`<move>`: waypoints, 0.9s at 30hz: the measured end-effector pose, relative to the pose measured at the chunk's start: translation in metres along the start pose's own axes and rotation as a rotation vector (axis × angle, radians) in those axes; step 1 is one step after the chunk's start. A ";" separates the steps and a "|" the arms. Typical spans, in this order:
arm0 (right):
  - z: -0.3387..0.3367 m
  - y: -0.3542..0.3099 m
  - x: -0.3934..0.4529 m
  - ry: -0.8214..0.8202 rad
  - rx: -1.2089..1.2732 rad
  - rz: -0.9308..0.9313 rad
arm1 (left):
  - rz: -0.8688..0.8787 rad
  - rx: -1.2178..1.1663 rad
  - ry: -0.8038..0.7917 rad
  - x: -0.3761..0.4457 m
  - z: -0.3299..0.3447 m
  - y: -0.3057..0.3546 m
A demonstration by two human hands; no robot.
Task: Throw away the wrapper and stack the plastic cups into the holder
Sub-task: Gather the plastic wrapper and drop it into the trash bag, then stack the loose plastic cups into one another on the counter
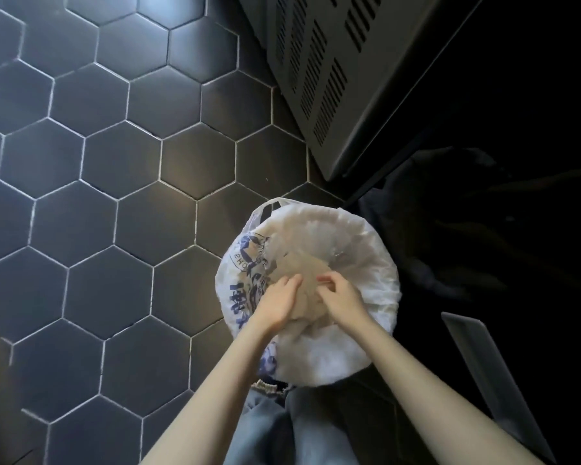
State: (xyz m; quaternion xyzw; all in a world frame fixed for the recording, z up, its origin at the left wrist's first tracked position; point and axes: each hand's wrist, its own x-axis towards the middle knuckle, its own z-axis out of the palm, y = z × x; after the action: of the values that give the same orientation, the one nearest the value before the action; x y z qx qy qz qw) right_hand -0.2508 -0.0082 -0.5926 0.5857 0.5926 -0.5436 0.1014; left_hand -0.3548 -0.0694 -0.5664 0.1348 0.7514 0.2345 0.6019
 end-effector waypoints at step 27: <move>-0.357 -0.166 -0.595 1.204 -0.148 -0.615 | 1.590 0.678 0.031 -0.545 0.090 0.366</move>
State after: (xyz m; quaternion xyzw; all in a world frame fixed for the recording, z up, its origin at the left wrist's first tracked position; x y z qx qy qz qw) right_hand -0.0257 -0.0371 0.0837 0.5825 0.7210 -0.0847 -0.3657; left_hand -0.1663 -0.0038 0.0657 0.7895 0.4717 0.3510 0.1761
